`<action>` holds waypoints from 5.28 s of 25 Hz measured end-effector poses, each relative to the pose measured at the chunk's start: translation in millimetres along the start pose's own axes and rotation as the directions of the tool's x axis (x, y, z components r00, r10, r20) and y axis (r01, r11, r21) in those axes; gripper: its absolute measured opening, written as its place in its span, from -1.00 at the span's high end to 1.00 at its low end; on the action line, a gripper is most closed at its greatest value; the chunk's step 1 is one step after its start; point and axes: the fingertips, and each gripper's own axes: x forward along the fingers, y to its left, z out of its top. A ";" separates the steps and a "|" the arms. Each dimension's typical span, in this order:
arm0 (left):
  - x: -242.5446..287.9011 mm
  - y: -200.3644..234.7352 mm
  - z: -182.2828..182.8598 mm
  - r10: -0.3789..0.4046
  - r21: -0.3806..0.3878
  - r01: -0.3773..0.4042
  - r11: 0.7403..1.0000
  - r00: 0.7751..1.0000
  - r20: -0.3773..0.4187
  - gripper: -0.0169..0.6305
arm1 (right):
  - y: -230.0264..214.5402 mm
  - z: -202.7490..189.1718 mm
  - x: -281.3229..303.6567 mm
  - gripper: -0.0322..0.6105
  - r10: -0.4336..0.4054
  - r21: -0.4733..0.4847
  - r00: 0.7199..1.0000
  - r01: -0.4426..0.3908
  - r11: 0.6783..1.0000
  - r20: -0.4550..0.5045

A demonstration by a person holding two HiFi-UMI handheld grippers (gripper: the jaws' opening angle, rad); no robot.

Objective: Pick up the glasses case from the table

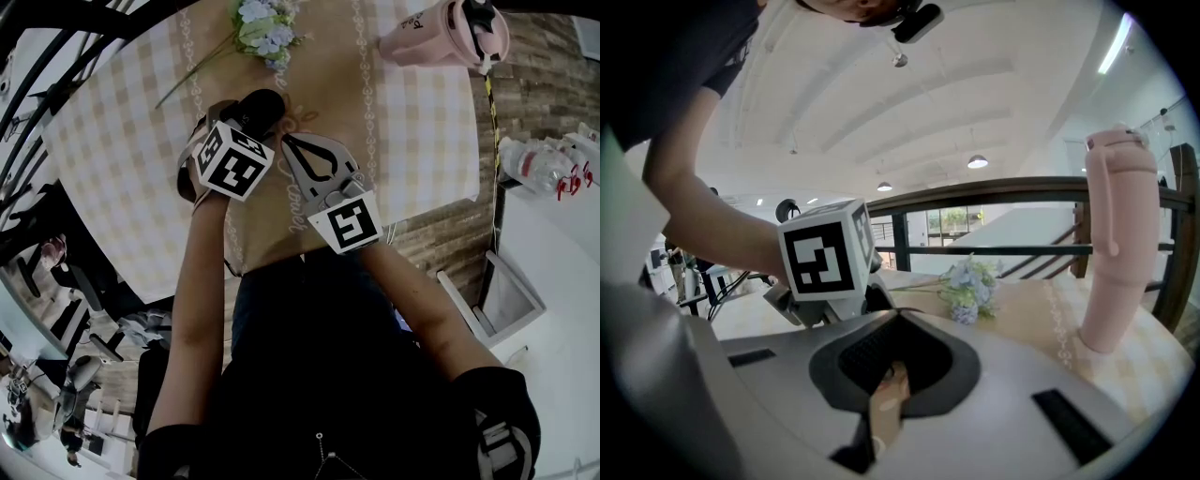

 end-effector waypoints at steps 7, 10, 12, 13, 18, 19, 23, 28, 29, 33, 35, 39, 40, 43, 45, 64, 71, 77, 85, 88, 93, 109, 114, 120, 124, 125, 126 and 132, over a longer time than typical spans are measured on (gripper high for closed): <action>-4.8 -0.1 -0.1 0.035 0.015 -0.035 0.999 0.999 -0.006 -0.18 | -1.1 6.1 -4.2 0.87 -0.004 -0.016 1.000 0.004 1.000 0.006; -16.6 3.2 2.4 0.068 0.003 -0.068 0.998 0.998 0.018 -0.17 | -2.4 13.8 -7.5 0.88 -0.013 -0.028 1.000 0.013 1.000 0.018; -26.5 5.2 4.5 0.091 -0.002 -0.091 0.996 0.995 0.036 -0.17 | -2.6 19.0 -10.9 0.88 -0.018 -0.041 1.000 0.019 0.999 0.024; -31.4 5.5 5.4 0.101 -0.004 -0.101 0.995 0.994 0.043 -0.17 | -2.3 20.9 -13.0 0.87 -0.019 -0.047 0.999 0.020 0.999 0.026; -54.3 -1.0 7.8 0.135 -0.012 -0.135 0.991 0.988 0.075 -0.16 | 0.8 32.7 -23.9 0.88 -0.034 -0.078 0.999 0.037 0.996 0.037; -58.7 -4.0 7.2 0.141 -0.012 -0.140 0.990 0.987 0.079 -0.16 | 2.9 33.9 -26.8 0.88 -0.034 -0.091 0.999 0.038 0.995 0.035; -76.3 -9.8 10.4 0.176 -0.016 -0.175 0.984 0.978 0.110 -0.16 | 7.2 42.7 -35.4 0.88 -0.038 -0.111 0.998 0.044 0.993 0.052; -98.4 -21.0 15.6 0.216 -0.016 -0.216 0.976 0.965 0.148 -0.16 | 4.0 54.9 -51.6 0.88 -0.079 -0.127 0.994 0.088 0.988 0.070; -102.8 -23.3 16.5 0.224 -0.022 -0.223 0.974 0.962 0.158 -0.16 | 3.6 57.5 -54.8 0.87 -0.086 -0.120 0.993 0.095 0.988 0.080; -122.2 -34.1 21.9 0.248 -0.049 -0.244 0.969 0.947 0.205 -0.16 | 6.7 67.2 -66.1 0.88 -0.083 -0.115 0.989 0.096 0.989 0.119; -130.9 -38.6 23.5 0.266 -0.050 -0.261 0.964 0.938 0.223 -0.16 | 8.1 73.9 -71.5 0.88 -0.083 -0.120 0.988 0.099 0.988 0.130; -146.8 -45.6 23.4 0.297 -0.057 -0.292 0.955 0.920 0.257 -0.16 | 9.5 89.3 -80.3 0.88 -0.089 -0.139 0.984 0.111 0.984 0.156; -151.0 -46.4 24.6 0.307 -0.061 -0.302 0.951 0.913 0.268 -0.16 | 9.2 93.2 -81.8 0.88 -0.088 -0.144 0.983 0.112 0.983 0.164; -163.3 -49.7 28.5 0.342 -0.085 -0.332 0.939 0.888 0.309 -0.16 | 6.4 101.2 -87.6 0.88 -0.088 -0.163 0.979 0.119 0.980 0.183; -170.8 -50.6 31.0 0.369 -0.113 -0.352 0.929 0.866 0.337 -0.16 | 1.2 104.5 -90.8 0.88 -0.096 -0.161 0.976 0.128 0.979 0.196; -265.3 -51.1 52.5 0.621 -0.403 -0.478 0.781 0.527 0.580 -0.16 | -18.9 155.0 -122.6 0.88 -0.075 -0.186 0.942 0.143 0.972 0.328; -305.4 -57.1 59.3 0.668 -0.463 -0.501 0.732 0.390 0.634 -0.16 | -24.7 179.3 -136.9 0.88 -0.091 -0.143 0.914 0.159 0.977 0.396; -343.9 -60.2 66.1 0.702 -0.528 -0.497 0.689 0.278 0.655 -0.16 | -28.9 201.1 -147.6 0.88 -0.105 -0.151 0.894 0.187 0.971 0.436; -386.4 -64.0 83.3 0.702 -0.561 -0.490 0.667 0.162 0.693 -0.16 | -34.8 230.0 -159.5 0.88 -0.119 -0.139 0.867 0.210 0.968 0.485; -399.5 -65.2 88.4 0.704 -0.572 -0.487 0.661 0.136 0.697 -0.16 | -37.4 242.2 -165.5 0.88 -0.120 -0.140 0.858 0.217 0.966 0.499; -421.0 -60.3 93.5 0.713 -0.586 -0.493 0.643 0.107 0.693 -0.16 | -41.6 266.1 -168.2 0.88 -0.123 -0.155 0.850 0.233 0.960 0.512; -445.5 -62.4 107.6 0.717 -0.594 -0.505 0.627 0.075 0.693 -0.16 | -42.4 290.5 -171.8 0.88 -0.106 -0.175 0.843 0.231 0.957 0.528; -444.4 -60.8 108.1 0.715 -0.591 -0.505 0.629 0.076 0.695 -0.16 | -42.5 289.4 -169.0 0.88 -0.103 -0.171 0.845 0.223 0.960 0.524; -442.6 -59.0 108.4 0.716 -0.592 -0.506 0.627 0.075 0.694 -0.16 | -42.3 287.9 -165.6 0.88 -0.099 -0.173 0.849 0.217 0.961 0.520; -443.0 -58.0 108.0 0.715 -0.592 -0.505 0.628 0.075 0.695 -0.16 | -41.9 288.2 -164.8 0.88 -0.100 -0.173 0.849 0.219 0.960 0.519; -443.3 -57.9 107.9 0.716 -0.593 -0.504 0.628 0.074 0.695 -0.16 | -41.9 288.4 -165.0 0.88 -0.101 -0.173 0.849 0.219 0.960 0.518; -443.5 -57.8 107.7 0.716 -0.594 -0.504 0.628 0.074 0.694 -0.16 | -41.9 288.3 -165.1 0.88 -0.102 -0.172 0.849 0.220 0.960 0.518; -442.7 -55.1 107.3 0.716 -0.595 -0.501 0.629 0.076 0.694 -0.16 | -42.6 287.2 -163.6 0.88 -0.105 -0.171 0.851 0.221 0.960 0.514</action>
